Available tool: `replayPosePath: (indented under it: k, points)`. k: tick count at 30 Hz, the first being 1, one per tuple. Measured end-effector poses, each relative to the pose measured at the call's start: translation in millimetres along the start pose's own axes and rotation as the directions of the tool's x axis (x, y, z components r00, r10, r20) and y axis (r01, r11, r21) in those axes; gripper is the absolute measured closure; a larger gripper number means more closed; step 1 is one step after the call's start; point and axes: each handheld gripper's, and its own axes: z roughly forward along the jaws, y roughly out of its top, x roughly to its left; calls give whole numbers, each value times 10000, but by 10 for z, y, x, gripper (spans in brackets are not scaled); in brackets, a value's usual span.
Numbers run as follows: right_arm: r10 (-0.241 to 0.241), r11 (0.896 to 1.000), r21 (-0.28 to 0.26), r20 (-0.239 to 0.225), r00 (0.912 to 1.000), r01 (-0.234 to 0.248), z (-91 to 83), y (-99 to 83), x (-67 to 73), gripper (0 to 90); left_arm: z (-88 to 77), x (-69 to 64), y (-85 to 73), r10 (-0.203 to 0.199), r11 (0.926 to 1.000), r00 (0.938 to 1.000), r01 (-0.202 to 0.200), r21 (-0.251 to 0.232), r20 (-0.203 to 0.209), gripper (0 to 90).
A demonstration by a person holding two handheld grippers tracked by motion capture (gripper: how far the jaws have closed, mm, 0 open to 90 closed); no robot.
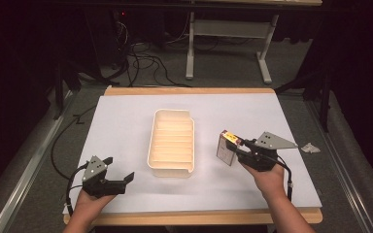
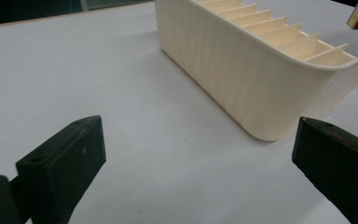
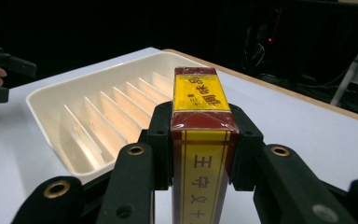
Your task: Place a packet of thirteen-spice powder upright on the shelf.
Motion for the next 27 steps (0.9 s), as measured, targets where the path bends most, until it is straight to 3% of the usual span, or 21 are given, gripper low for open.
replayPosePath:
  k: [16, 27]
  points:
    - [-291, 9974, -678, -762, 9967, 239, 321, 281, 64, 680, -6, 2, -3, 8, 10000, 10000, -8, 69, 91, 34]
    - [-662, 9938, -996, -1661, 9839, 500, 618, 472, 180, 680, -9, 28, 14, 5, 10000, 10000, -5, -19, 5, 34]
